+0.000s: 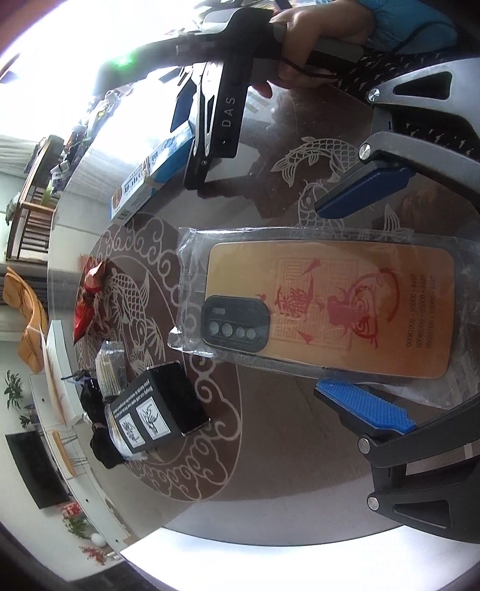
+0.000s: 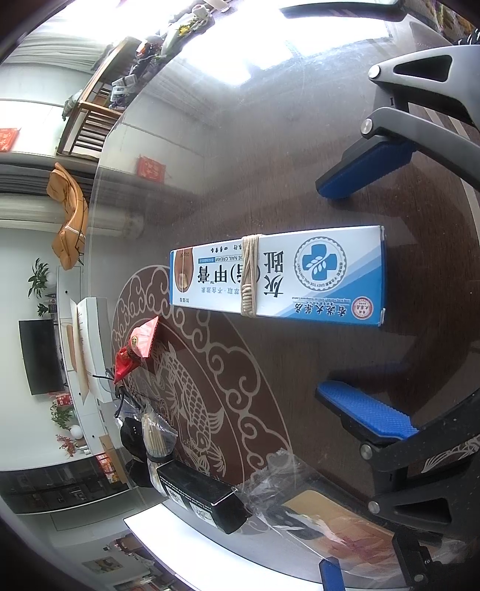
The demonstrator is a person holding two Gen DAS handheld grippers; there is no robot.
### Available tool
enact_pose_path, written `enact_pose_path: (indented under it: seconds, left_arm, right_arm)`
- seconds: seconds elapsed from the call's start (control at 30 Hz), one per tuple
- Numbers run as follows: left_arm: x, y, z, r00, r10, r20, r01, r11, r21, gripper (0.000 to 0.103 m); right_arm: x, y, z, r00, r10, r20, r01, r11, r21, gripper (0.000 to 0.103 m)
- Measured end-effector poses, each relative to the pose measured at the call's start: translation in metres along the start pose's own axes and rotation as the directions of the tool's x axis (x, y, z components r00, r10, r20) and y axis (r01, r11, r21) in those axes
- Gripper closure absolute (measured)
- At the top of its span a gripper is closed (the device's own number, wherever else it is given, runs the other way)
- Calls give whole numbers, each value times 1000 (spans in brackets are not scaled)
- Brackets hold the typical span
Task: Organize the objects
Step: 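Grasp the bagged orange phone case with the left tool and lift it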
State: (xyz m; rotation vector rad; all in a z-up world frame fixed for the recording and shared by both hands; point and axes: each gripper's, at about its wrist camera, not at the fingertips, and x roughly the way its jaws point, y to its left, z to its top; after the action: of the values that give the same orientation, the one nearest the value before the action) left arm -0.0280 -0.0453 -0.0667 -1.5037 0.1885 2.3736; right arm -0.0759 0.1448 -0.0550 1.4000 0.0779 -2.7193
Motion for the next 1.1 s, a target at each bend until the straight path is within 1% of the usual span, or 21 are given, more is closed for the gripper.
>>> enact_pose_path:
  seconds: [0.03, 0.1, 0.13, 0.2, 0.3, 0.5, 0.73, 0.8, 0.83, 0.87, 0.93, 0.97, 1.0, 1.03, 1.07, 1.1]
  left_arm:
    - [2, -3, 0, 1000, 5, -7, -5, 1000, 22, 14]
    - [11, -8, 0, 999, 38, -27, -37, 998, 60, 14]
    - [13, -9, -1, 999, 48, -24, -46, 996, 71, 10]
    - [15, -12, -1, 999, 42, -18, -40, 996, 74, 4]
    - [16, -14, -1, 999, 42, -11, -41, 996, 74, 0]
    - [17, -12, -2, 999, 33, 0, -33, 995, 91, 0]
    - [20, -10, 1, 1000, 19, -9, -18, 993, 115, 0]
    - [20, -10, 1, 1000, 21, -11, -19, 993, 113, 0]
    - [20, -9, 2, 999, 27, -17, -25, 995, 101, 0]
    - [19, -8, 1, 999, 43, -15, -42, 996, 75, 0]
    - [12, -5, 0, 998, 57, 32, -58, 998, 31, 23]
    - [10, -4, -1, 996, 73, 43, -74, 997, 25, 28]
    - [9, -3, -3, 995, 84, 50, -84, 996, 10, 28]
    - [8, -2, -6, 994, 86, 61, -86, 996, -8, 28]
    - [7, -1, -9, 993, 91, 70, -90, 996, -19, 29]
    - [5, -2, -11, 992, 99, 76, -97, 995, -29, 29]
  right_arm:
    - [0, 0, 0, 1000, 0, 0, 0, 1000, 0, 3]
    - [0, 0, 0, 1000, 0, 0, 0, 1000, 0, 3]
    - [0, 0, 0, 1000, 0, 0, 0, 1000, 0, 3]
    - [0, 0, 0, 1000, 0, 0, 0, 1000, 0, 3]
    - [0, 0, 0, 1000, 0, 0, 0, 1000, 0, 3]
    - [0, 0, 0, 1000, 0, 0, 0, 1000, 0, 3]
    - [0, 0, 0, 1000, 0, -3, 0, 1000, 0, 1]
    - [1, 1, 0, 1000, 3, -5, -3, 1000, -2, 0]
    - [0, 0, 0, 1000, 7, -5, -7, 1000, -1, 0]
    - [-1, -2, 0, 1000, 28, 2, -28, 1000, 9, 0]
    - [-7, -19, 2, 990, 138, 17, -139, 987, 74, 0]
    - [-9, -30, 5, 983, 183, 14, -183, 974, 132, 1]
    - [-10, -41, 9, 979, 205, 9, -204, 963, 175, 1]
    - [-12, -49, 15, 976, 216, -3, -211, 959, 190, 1]
    - [-11, -51, 21, 976, 215, -31, -206, 961, 184, 1]
    - [-7, -51, 28, 973, 217, -83, -201, 965, 169, 1]
